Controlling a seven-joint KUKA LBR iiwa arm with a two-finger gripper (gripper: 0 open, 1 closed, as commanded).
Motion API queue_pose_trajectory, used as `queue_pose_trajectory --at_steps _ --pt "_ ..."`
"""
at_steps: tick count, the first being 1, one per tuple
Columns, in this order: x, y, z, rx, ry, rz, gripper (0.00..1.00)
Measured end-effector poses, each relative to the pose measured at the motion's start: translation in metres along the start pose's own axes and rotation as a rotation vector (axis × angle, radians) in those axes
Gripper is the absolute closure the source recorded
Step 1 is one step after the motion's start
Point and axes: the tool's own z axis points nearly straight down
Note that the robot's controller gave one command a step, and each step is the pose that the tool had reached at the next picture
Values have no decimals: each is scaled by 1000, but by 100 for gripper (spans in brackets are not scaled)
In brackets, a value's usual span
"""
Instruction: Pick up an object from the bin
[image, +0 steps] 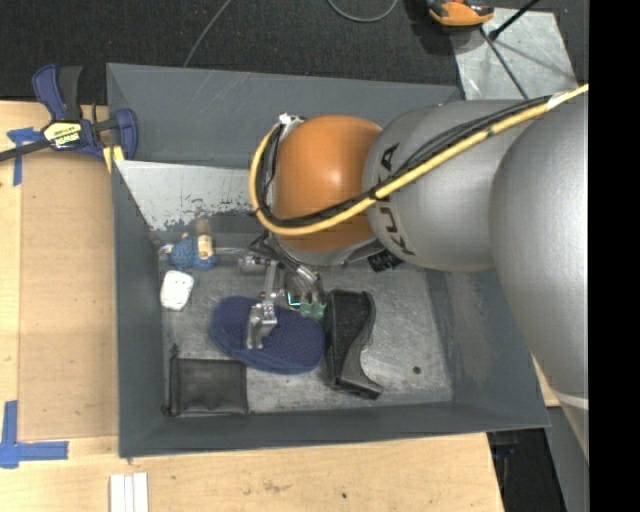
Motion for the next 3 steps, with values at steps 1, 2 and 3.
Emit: queue_pose_trajectory --at_steps 1,2,3 --pt "-3 -17 62 -7 -7 -2 0" --pt "-3 -17 58 -5 -7 -4 100" --pt "8 -21 -80 -2 -16 -53 100"
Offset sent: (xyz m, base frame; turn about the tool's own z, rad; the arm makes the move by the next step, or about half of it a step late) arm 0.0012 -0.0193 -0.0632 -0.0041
